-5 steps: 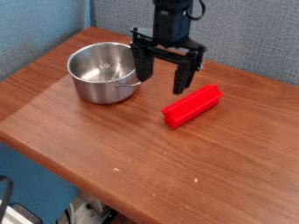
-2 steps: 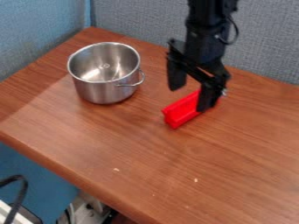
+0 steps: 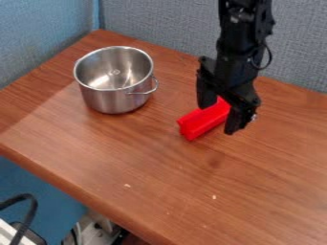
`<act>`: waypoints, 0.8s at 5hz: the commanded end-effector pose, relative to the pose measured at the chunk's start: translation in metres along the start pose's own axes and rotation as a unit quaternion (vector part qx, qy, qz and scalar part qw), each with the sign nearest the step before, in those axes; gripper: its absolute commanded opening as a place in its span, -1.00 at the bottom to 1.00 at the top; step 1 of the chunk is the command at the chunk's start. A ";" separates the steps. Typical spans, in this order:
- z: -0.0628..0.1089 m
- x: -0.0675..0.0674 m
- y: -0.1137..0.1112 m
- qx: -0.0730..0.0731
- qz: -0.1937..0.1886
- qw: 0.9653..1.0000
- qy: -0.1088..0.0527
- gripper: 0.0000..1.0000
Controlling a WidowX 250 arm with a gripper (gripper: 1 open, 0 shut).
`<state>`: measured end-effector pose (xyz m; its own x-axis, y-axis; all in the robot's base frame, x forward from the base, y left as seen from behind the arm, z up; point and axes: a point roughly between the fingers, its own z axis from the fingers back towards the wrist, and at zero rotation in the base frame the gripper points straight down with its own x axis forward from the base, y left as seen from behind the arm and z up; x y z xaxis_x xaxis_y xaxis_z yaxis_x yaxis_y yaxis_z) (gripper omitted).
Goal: Put the red object in the metal pot
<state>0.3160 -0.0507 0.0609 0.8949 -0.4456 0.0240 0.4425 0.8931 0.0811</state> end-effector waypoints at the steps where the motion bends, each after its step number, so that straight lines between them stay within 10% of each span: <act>1: 0.001 0.005 0.006 0.013 -0.005 1.000 -0.028 1.00; 4: -0.008 0.006 0.018 0.020 -0.010 0.999 -0.034 1.00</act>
<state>0.3247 -0.0418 0.0459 0.8818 -0.4673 0.0642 0.4602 0.8822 0.1001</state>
